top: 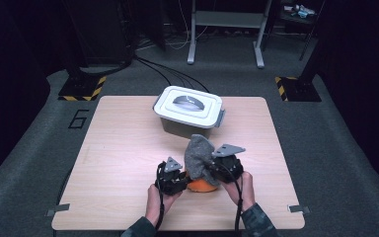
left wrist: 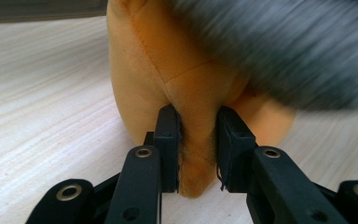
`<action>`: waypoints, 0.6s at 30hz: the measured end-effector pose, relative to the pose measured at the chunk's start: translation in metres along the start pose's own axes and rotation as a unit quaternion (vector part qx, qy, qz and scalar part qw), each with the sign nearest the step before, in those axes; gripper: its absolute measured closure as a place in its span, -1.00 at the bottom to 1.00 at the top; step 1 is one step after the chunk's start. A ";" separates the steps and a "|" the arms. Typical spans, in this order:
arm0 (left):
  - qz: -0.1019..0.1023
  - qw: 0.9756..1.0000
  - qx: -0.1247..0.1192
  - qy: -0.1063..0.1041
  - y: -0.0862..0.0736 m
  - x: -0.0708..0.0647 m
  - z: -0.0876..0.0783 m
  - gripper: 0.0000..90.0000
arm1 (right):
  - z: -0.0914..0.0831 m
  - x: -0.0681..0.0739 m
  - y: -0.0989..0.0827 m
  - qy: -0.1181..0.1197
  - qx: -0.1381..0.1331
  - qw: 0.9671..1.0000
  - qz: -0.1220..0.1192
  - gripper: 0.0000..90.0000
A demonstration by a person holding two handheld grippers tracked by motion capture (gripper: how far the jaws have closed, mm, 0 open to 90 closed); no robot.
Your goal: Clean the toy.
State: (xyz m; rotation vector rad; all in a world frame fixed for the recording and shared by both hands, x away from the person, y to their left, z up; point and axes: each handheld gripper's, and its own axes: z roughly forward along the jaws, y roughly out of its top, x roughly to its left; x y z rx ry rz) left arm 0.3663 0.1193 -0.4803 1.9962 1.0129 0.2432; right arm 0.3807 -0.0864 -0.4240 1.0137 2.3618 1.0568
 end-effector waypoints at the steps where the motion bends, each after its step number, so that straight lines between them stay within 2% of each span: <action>1: -0.004 1.000 -0.004 -0.001 -0.001 0.001 0.000 0.61 | 0.005 0.001 -0.001 -0.005 0.007 1.000 0.000 0.67; 5: 0.003 1.000 -0.003 0.002 -0.001 -0.003 0.000 0.61 | 0.004 -0.006 -0.006 -0.008 0.010 1.000 0.006 0.67; 7: 0.005 1.000 -0.002 0.001 0.001 -0.002 0.000 0.61 | -0.005 -0.018 -0.017 -0.029 0.024 0.999 0.025 0.67; 9: 0.004 1.000 -0.001 0.000 0.001 -0.002 0.000 0.61 | -0.006 -0.022 -0.021 -0.034 0.028 0.999 0.028 0.67; 12: 0.007 1.000 0.000 0.002 0.002 -0.002 0.001 0.61 | -0.011 -0.035 -0.033 -0.036 0.037 0.997 0.051 0.66; 14: -0.002 1.000 0.000 0.001 0.001 -0.001 0.002 0.61 | -0.019 -0.034 -0.032 -0.036 0.024 0.998 0.044 0.66; 15: -0.005 1.000 -0.001 0.001 0.000 0.001 0.001 0.61 | -0.025 -0.025 -0.023 -0.028 0.000 0.999 0.042 0.66; 16: -0.003 1.000 0.001 0.001 0.000 0.001 0.001 0.61 | -0.025 -0.019 -0.019 -0.020 -0.009 0.999 0.035 0.66; 18: -0.004 1.000 0.000 0.001 0.000 0.000 0.001 0.61 | -0.017 -0.008 -0.012 -0.012 -0.003 1.000 0.019 0.66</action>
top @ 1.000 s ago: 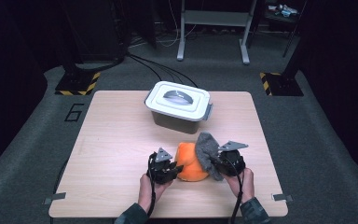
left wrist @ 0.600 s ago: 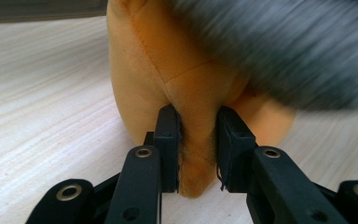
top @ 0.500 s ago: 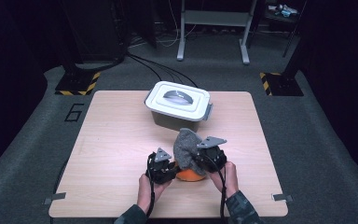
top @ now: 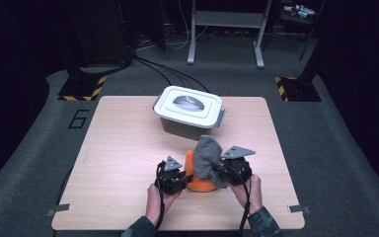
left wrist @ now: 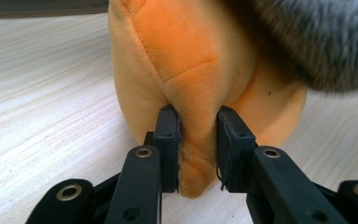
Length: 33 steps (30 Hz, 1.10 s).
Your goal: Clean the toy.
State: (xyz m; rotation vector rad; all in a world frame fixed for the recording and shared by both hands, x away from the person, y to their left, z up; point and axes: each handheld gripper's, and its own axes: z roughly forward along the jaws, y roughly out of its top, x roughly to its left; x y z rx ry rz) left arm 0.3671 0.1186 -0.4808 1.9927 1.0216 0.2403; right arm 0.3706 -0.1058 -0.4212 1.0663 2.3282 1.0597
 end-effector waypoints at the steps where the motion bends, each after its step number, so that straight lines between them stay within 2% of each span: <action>1: 0.002 1.000 0.002 0.002 0.000 0.000 0.000 0.61 | 0.009 0.003 0.000 -0.003 0.013 1.000 -0.010 0.66; 2: 0.002 1.000 0.002 0.002 0.000 0.000 0.000 0.59 | 0.009 0.003 0.000 -0.003 0.013 1.000 -0.010 0.66; 3: -0.003 1.000 0.001 0.002 0.000 0.001 -0.001 0.54 | 0.019 0.004 -0.003 -0.011 0.024 1.000 -0.004 0.66; 5: -0.001 1.000 -0.002 -0.002 0.000 0.002 -0.002 0.29 | 0.022 0.002 -0.005 -0.009 0.025 1.000 0.001 0.67; 7: -0.001 1.000 -0.014 -0.012 0.000 0.003 -0.006 0.02 | 0.023 -0.005 -0.009 -0.006 0.030 0.999 0.018 0.67; 8: -0.001 1.000 -0.014 -0.012 0.000 0.003 -0.006 -0.02 | 0.023 -0.005 -0.009 -0.006 0.030 0.999 0.018 0.67; 9: 0.010 1.000 -0.005 -0.018 -0.003 0.005 -0.005 0.01 | 0.022 -0.008 -0.011 -0.010 0.029 0.999 0.017 0.67; 10: 0.009 1.000 0.000 -0.024 -0.004 0.005 -0.003 0.16 | 0.023 -0.009 -0.012 -0.010 0.027 0.999 0.019 0.67; 12: 0.013 1.000 0.002 -0.018 -0.006 0.004 -0.002 0.42 | 0.023 -0.010 -0.013 -0.008 0.028 0.999 0.025 0.67; 15: 0.012 1.000 0.003 -0.010 -0.005 0.001 0.000 0.53 | 0.021 -0.009 -0.010 -0.009 0.020 0.999 0.024 0.66; 16: 0.012 1.000 0.006 -0.006 -0.005 0.001 0.000 0.56 | 0.017 -0.009 -0.008 -0.008 0.013 1.000 0.011 0.66; 17: 0.007 1.000 0.006 -0.005 -0.005 0.001 0.000 0.58 | 0.012 -0.005 -0.004 -0.011 0.004 1.000 0.017 0.66; 19: 0.005 1.000 0.005 -0.006 -0.006 0.003 0.000 0.62 | 0.007 0.008 0.006 -0.002 -0.015 1.000 0.001 0.66; 21: 0.006 1.000 0.006 -0.006 -0.006 0.003 0.000 0.63 | 0.008 0.011 0.008 0.000 -0.010 1.000 -0.004 0.66; 23: 0.007 1.000 0.009 -0.003 -0.006 0.003 0.001 0.65 | 0.019 0.016 0.006 -0.006 0.011 1.000 -0.011 0.66; 24: 0.005 1.000 0.010 -0.005 -0.006 0.004 0.000 0.67 | 0.024 0.012 0.000 -0.007 0.017 1.000 -0.006 0.67; 26: 0.009 1.000 0.011 -0.007 -0.005 0.003 0.000 0.68 | 0.024 0.009 -0.002 -0.004 0.017 1.000 -0.002 0.67; 29: 0.008 1.000 0.011 -0.006 -0.004 0.002 0.000 0.68 | 0.018 0.000 -0.006 -0.015 0.025 1.000 0.008 0.67; 30: 0.008 1.000 0.009 -0.006 -0.004 0.002 0.000 0.68 | 0.015 -0.008 -0.013 -0.020 0.029 0.999 0.020 0.67; 33: 0.011 1.000 0.005 -0.004 -0.003 0.000 0.001 0.68 | 0.012 -0.016 -0.021 -0.024 0.034 0.999 0.033 0.67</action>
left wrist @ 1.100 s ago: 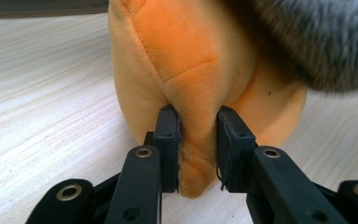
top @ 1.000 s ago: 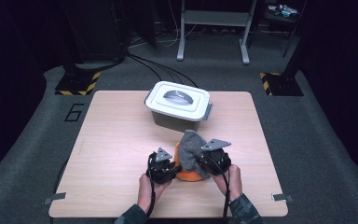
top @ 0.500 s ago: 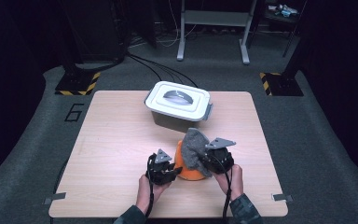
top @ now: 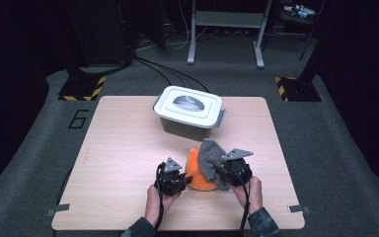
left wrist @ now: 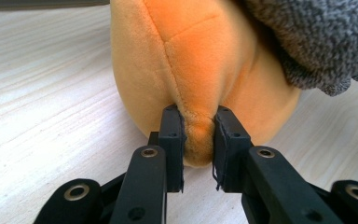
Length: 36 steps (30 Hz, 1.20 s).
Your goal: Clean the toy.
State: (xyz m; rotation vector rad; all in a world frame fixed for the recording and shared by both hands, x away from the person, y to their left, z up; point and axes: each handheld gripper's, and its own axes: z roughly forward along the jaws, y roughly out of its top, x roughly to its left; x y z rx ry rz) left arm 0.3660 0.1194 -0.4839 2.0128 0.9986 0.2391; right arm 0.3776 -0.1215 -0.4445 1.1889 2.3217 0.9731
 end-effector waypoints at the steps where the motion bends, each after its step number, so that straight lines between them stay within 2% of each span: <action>1: -0.005 1.000 -0.001 -0.001 0.000 0.000 0.000 0.68 | -0.002 -0.001 -0.001 -0.001 0.003 1.000 0.004 0.67; 4: -0.007 1.000 0.000 -0.001 0.000 0.000 -0.001 0.68 | -0.007 0.001 0.003 0.000 -0.007 1.000 0.007 0.66; 5: -0.009 1.000 0.001 -0.001 0.000 0.001 -0.001 0.68 | -0.011 0.003 0.006 0.002 -0.016 1.000 -0.008 0.66; 6: -0.006 1.000 0.005 0.001 0.000 0.001 -0.001 0.68 | -0.016 0.014 0.016 0.013 -0.036 0.999 -0.014 0.66; 7: -0.006 1.000 0.005 0.001 0.000 0.001 -0.001 0.68 | -0.014 0.020 0.020 0.020 -0.039 0.999 -0.024 0.66; 8: 0.002 1.000 0.011 0.006 0.000 0.000 -0.002 0.68 | -0.011 0.026 0.024 0.023 -0.037 0.998 -0.034 0.66; 9: 0.002 1.000 0.011 0.006 0.000 0.000 -0.002 0.69 | -0.011 0.026 0.024 0.023 -0.037 0.998 -0.034 0.66; 10: 0.002 1.000 0.014 0.006 0.000 0.001 -0.002 0.69 | -0.005 0.029 0.025 0.022 -0.032 0.998 -0.040 0.66; 11: 0.001 1.000 0.014 0.006 0.000 0.002 -0.001 0.69 | 0.002 0.031 0.025 0.019 -0.021 0.999 -0.036 0.66; 12: -0.006 1.000 0.011 0.004 -0.001 0.002 -0.001 0.69 | 0.006 0.029 0.022 0.018 -0.019 0.999 -0.034 0.66; 13: -0.003 1.000 0.013 0.000 -0.001 0.003 -0.002 0.69 | 0.009 0.024 0.018 0.020 -0.019 0.999 -0.032 0.67; 15: 0.004 1.000 0.008 0.006 0.000 0.000 -0.001 0.69 | 0.006 0.015 0.012 0.018 -0.015 1.000 -0.020 0.67; 16: 0.005 1.000 0.008 0.005 0.000 0.000 -0.001 0.69 | 0.000 0.006 0.005 -0.001 -0.007 1.000 -0.010 0.67; 17: 0.005 1.000 0.008 0.004 0.000 0.000 0.000 0.69 | 0.000 0.006 0.005 -0.001 -0.007 1.000 -0.010 0.67; 18: 0.002 1.000 0.006 0.003 0.000 0.000 0.000 0.69 | -0.002 0.001 0.001 -0.004 -0.002 1.000 -0.006 0.67; 19: -0.001 1.000 0.005 0.003 0.000 0.000 0.000 0.69 | -0.003 -0.008 -0.008 -0.011 0.002 1.000 0.009 0.67; 20: 0.003 1.000 0.005 0.003 0.001 0.000 0.000 0.69 | -0.003 -0.008 -0.008 -0.011 0.002 1.000 0.009 0.67; 21: 0.002 1.000 0.005 0.002 0.001 -0.001 0.000 0.69 | -0.005 -0.014 -0.013 -0.006 0.002 1.000 0.010 0.67; 23: 0.002 1.000 0.005 0.004 0.003 -0.002 0.000 0.69 | -0.007 -0.013 -0.012 -0.007 0.000 1.000 0.015 0.67; 24: -0.003 1.000 0.006 0.001 0.004 -0.002 -0.001 0.69 | -0.014 -0.008 -0.005 -0.011 -0.014 1.000 0.012 0.67; 27: 0.003 1.000 0.009 0.003 0.005 -0.002 -0.001 0.69 | -0.017 0.008 0.015 0.010 -0.034 0.999 -0.006 0.66; 28: 0.003 1.000 0.009 0.003 0.005 -0.002 -0.001 0.69 | -0.017 0.008 0.015 0.010 -0.034 0.999 -0.006 0.66; 29: -0.001 1.000 0.007 0.004 0.005 -0.003 -0.001 0.69 | -0.013 0.016 0.020 0.012 -0.028 0.999 -0.018 0.66; 30: 0.001 1.000 0.016 0.004 0.005 -0.002 -0.002 0.69 | -0.004 0.022 0.023 0.009 -0.017 0.999 -0.029 0.67; 31: -0.004 1.000 0.015 0.002 0.004 -0.001 -0.002 0.69 | 0.002 0.025 0.023 0.002 -0.012 0.999 -0.039 0.67; 33: -0.007 1.000 0.010 -0.002 0.003 0.001 -0.002 0.69 | 0.007 0.020 0.019 0.000 -0.011 0.999 -0.035 0.67; 34: -0.004 1.000 0.012 -0.002 0.003 0.000 -0.002 0.69 | 0.007 0.013 0.015 0.006 -0.010 1.000 -0.022 0.67; 36: -0.004 1.000 0.008 -0.001 0.004 -0.002 -0.001 0.69 | 0.004 0.003 0.007 -0.003 -0.005 1.000 -0.006 0.67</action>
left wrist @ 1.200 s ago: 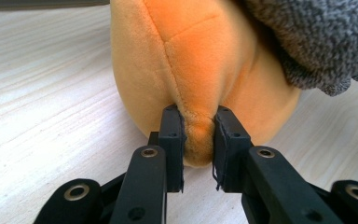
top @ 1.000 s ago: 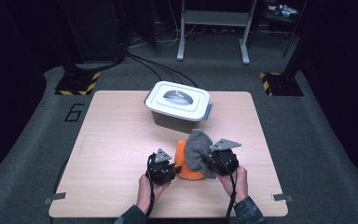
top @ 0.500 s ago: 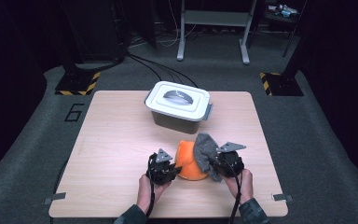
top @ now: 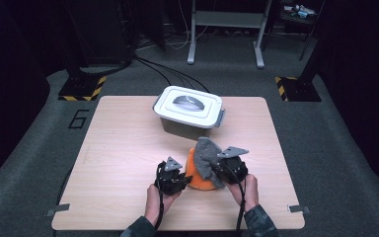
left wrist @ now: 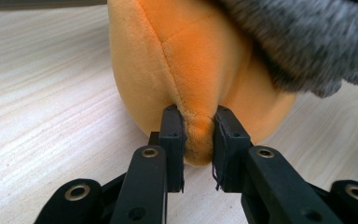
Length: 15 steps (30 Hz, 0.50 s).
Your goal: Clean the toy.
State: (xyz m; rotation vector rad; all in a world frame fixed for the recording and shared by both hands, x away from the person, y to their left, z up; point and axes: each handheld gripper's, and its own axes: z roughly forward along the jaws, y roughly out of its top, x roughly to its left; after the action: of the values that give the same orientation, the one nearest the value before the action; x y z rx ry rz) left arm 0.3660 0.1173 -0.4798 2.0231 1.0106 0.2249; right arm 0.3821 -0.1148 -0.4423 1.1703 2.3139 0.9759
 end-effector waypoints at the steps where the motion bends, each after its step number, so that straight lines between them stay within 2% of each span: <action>1: 0.007 1.000 0.002 0.001 0.000 0.000 0.000 0.69 | -0.003 -0.007 -0.007 -0.007 0.005 1.000 0.015 0.67; 2: -0.004 1.000 -0.005 -0.004 0.000 0.001 0.001 0.69 | -0.003 -0.011 -0.011 -0.013 0.006 1.000 0.015 0.67; 3: -0.004 1.000 -0.005 -0.004 0.000 0.001 0.001 0.69 | -0.003 -0.011 -0.011 -0.013 0.006 1.000 0.015 0.67; 5: -0.001 1.000 -0.004 -0.009 0.001 0.001 0.001 0.66 | -0.001 -0.016 -0.018 -0.009 0.005 0.999 0.031 0.67; 6: 0.004 1.000 -0.008 -0.014 0.002 0.000 0.000 0.56 | 0.000 -0.017 -0.019 -0.009 0.009 0.999 0.031 0.67; 7: 0.038 0.999 -0.012 -0.031 0.003 0.002 -0.004 0.20 | 0.002 -0.017 -0.019 -0.012 0.009 0.999 0.030 0.67; 8: 0.038 0.999 -0.012 -0.031 0.003 0.002 -0.004 0.04 | 0.002 -0.018 -0.018 -0.015 0.009 0.999 0.029 0.67; 9: 0.042 0.999 -0.008 -0.029 0.003 0.002 -0.005 -0.03 | 0.002 -0.020 -0.018 -0.012 0.007 1.000 0.027 0.67; 10: 0.050 0.999 -0.003 -0.019 0.003 0.004 -0.004 -0.03 | 0.002 -0.020 -0.018 -0.012 0.007 1.000 0.027 0.67; 11: 0.048 0.999 0.003 -0.020 0.002 0.007 -0.003 -0.05 | 0.002 -0.021 -0.018 -0.013 0.007 0.999 0.032 0.67; 12: 0.047 0.998 0.007 -0.029 0.001 0.008 0.001 0.09 | 0.003 -0.022 -0.018 -0.011 0.007 1.000 0.028 0.67; 14: 0.051 0.998 0.010 -0.026 -0.001 0.005 0.005 0.48 | 0.003 -0.023 -0.017 -0.009 0.008 0.999 0.031 0.67; 15: 0.050 0.998 0.009 -0.022 -0.001 0.004 0.007 0.48 | 0.002 -0.022 -0.016 -0.010 0.011 0.999 0.036 0.67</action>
State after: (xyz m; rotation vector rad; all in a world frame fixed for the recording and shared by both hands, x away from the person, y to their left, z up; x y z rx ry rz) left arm 0.3712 0.1159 -0.4851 2.0882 0.8885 0.2237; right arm 0.3868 -0.1383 -0.4551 1.2738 2.2858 0.9615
